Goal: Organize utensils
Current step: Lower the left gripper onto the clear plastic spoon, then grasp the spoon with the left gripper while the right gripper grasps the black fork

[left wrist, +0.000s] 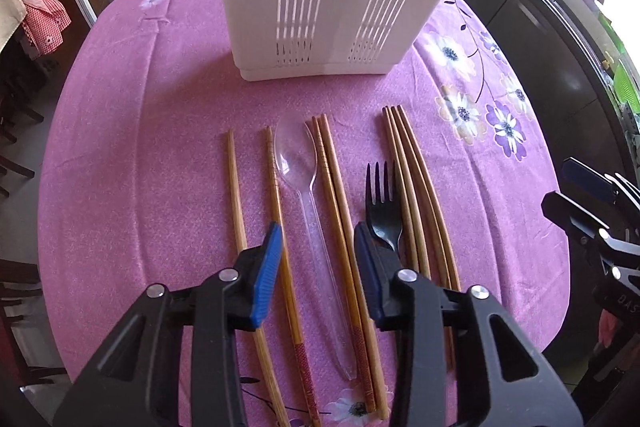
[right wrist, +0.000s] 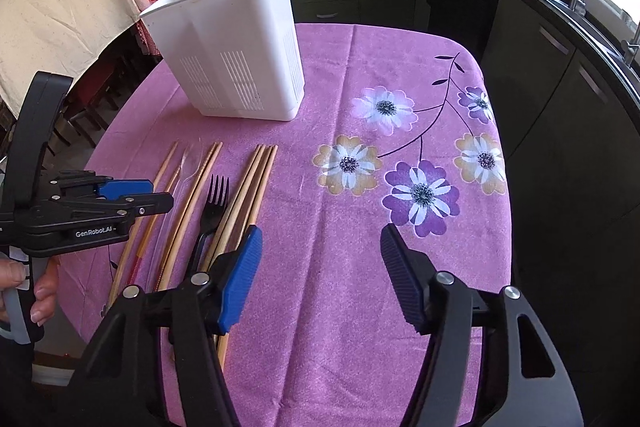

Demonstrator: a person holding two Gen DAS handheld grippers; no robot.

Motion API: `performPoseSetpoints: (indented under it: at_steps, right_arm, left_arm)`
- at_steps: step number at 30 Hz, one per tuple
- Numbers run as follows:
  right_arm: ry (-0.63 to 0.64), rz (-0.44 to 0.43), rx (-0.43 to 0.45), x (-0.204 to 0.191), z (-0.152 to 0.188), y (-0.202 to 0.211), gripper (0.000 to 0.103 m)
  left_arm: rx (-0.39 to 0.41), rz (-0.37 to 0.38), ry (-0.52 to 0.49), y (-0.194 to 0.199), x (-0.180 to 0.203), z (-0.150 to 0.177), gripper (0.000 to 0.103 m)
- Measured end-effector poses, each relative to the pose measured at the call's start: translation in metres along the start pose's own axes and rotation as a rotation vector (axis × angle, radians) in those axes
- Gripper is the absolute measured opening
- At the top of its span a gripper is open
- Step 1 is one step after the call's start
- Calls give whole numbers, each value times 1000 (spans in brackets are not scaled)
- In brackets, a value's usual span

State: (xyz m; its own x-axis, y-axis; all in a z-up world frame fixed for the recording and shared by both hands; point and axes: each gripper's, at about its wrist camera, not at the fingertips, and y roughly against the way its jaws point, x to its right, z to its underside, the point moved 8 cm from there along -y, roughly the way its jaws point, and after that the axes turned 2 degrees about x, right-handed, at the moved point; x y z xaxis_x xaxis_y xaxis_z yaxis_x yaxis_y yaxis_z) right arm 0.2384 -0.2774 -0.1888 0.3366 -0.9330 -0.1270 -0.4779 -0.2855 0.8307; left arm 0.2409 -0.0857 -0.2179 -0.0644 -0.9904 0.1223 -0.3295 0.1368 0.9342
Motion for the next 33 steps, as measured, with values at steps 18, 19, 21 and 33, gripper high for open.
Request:
performPoseSetpoints:
  at_steps: [18, 19, 21, 33]
  right_arm:
    - [11, -11, 6, 1, 4, 0, 61]
    - [13, -10, 6, 0, 4, 0, 61]
    - [15, -9, 4, 0, 4, -1, 61]
    - [35, -90, -121, -40, 7, -16, 42]
  left_arm:
    - [-40, -121, 8, -31, -4, -21, 12]
    - [-39, -121, 10, -31, -4, -23, 11]
    - [-32, -121, 10, -31, -5, -25, 9]
    - [203, -68, -9, 46, -2, -25, 8]
